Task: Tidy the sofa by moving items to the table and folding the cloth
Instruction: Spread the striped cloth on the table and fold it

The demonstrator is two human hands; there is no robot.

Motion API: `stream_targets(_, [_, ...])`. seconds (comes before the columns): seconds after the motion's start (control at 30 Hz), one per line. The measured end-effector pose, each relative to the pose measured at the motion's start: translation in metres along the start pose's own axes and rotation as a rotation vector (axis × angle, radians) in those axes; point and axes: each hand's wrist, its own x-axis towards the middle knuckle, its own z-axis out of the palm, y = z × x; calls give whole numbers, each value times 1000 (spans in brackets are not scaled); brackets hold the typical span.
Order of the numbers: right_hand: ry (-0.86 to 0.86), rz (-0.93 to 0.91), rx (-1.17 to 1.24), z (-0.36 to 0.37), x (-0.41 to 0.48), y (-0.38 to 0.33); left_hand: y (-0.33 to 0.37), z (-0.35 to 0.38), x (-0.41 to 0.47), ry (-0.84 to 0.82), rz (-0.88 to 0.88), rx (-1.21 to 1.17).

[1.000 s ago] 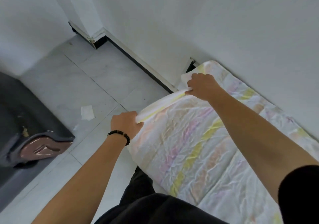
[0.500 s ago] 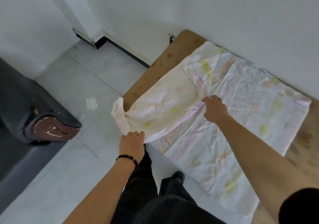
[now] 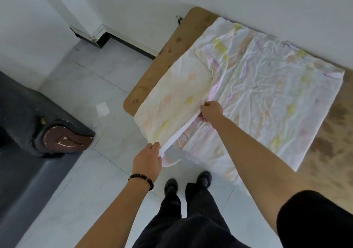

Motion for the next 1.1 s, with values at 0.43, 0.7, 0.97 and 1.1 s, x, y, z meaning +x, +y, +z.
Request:
stream_targets(0.43, [513,-37,578,-113,-105,51,69,5,-36,-341,590,-170])
stream_targets(0.7, [781,114,493,-172,-129,194,162,88,-74,-611,824,-141])
stream_targets(0.97, [552,271,579,-170,-115,256,197,106,-38,-579,732,-57])
stream_targets(1.1, [416,207,288,-191,-112,239,215,76,-7,-686,597,-38])
